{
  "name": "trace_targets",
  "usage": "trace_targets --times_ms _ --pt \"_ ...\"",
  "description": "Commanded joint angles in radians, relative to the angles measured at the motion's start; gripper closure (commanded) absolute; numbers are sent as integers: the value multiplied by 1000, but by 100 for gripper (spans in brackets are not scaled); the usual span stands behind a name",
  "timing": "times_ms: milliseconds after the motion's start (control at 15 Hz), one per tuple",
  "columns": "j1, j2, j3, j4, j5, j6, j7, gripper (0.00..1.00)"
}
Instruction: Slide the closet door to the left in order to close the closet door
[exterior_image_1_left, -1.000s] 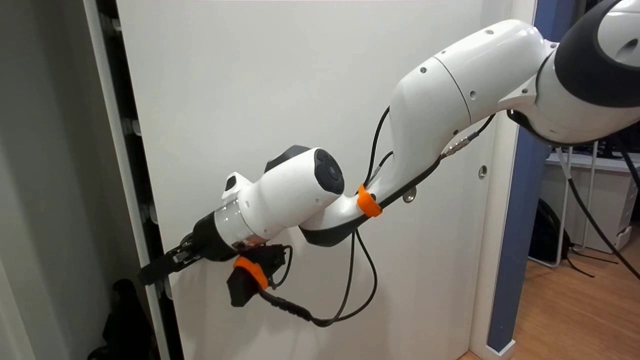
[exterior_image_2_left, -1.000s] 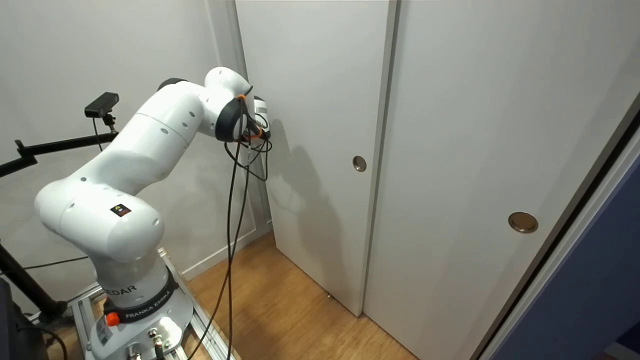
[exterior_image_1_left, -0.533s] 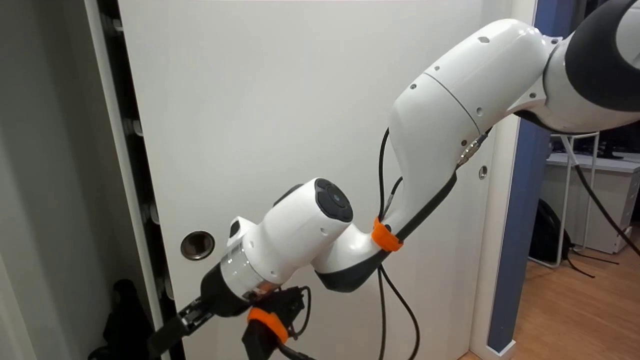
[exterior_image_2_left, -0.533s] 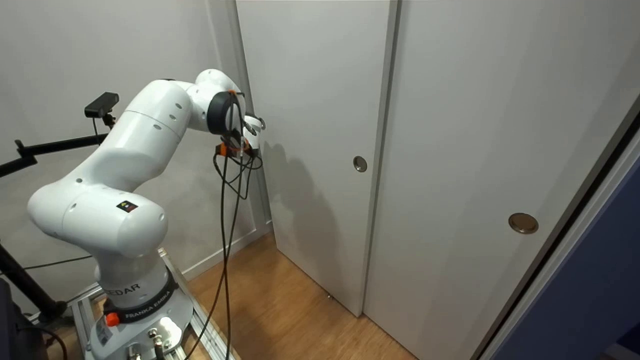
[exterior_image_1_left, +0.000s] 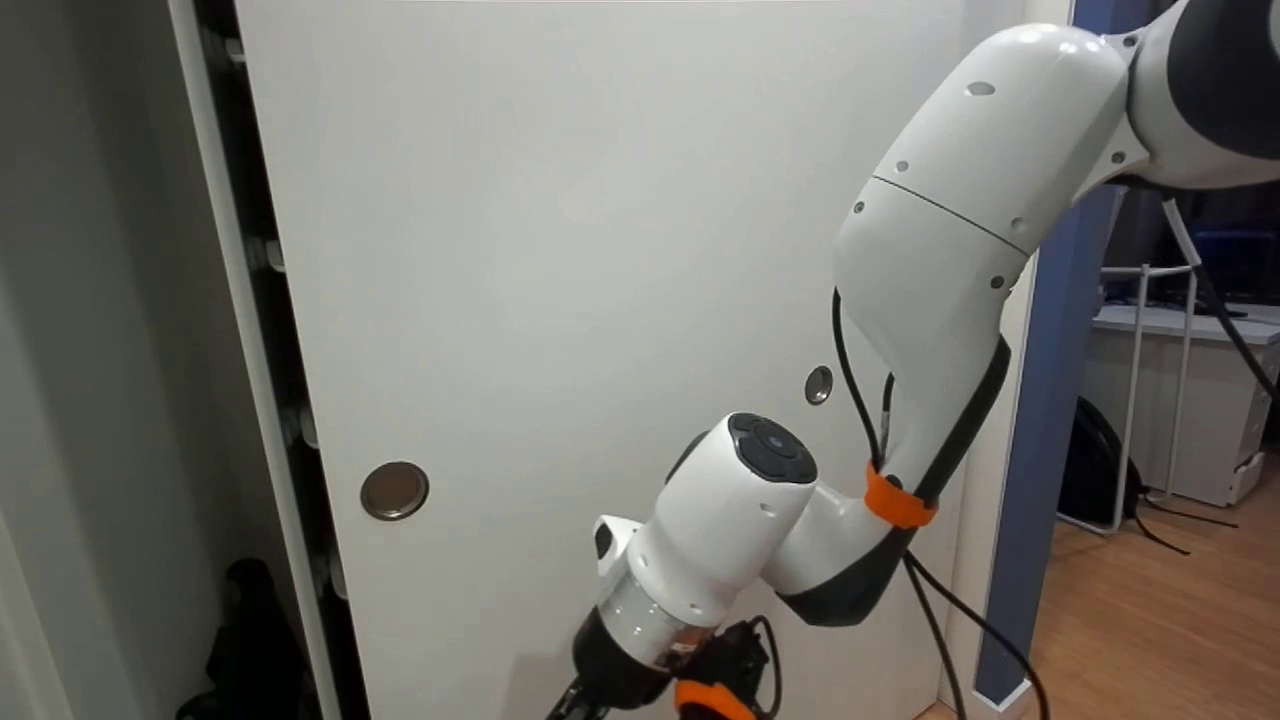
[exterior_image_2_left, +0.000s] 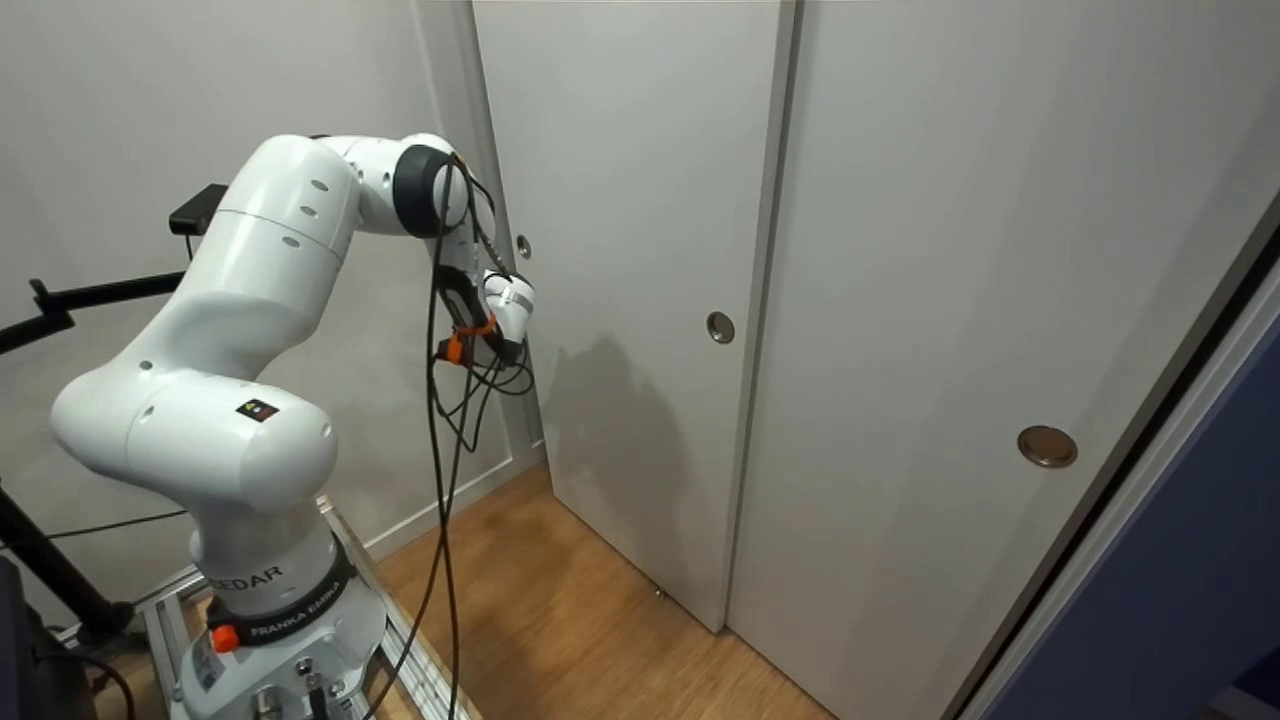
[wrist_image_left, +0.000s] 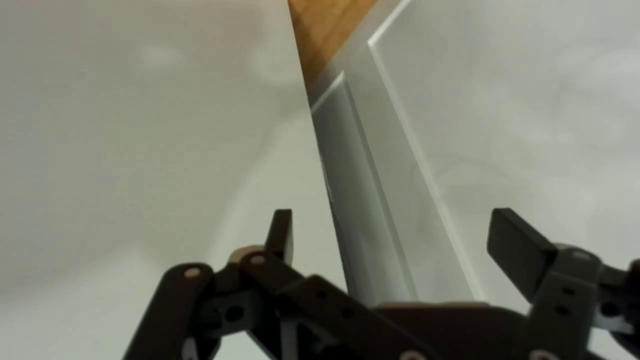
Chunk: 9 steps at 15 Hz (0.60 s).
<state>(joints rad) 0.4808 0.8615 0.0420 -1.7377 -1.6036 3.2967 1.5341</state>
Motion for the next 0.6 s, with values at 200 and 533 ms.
trace_targets --times_ms 200,533 --pt "-92 -192 -49 -389 139 -25 -127 0" --pt "-254 -270 60 -537 400 -208 -322 0"
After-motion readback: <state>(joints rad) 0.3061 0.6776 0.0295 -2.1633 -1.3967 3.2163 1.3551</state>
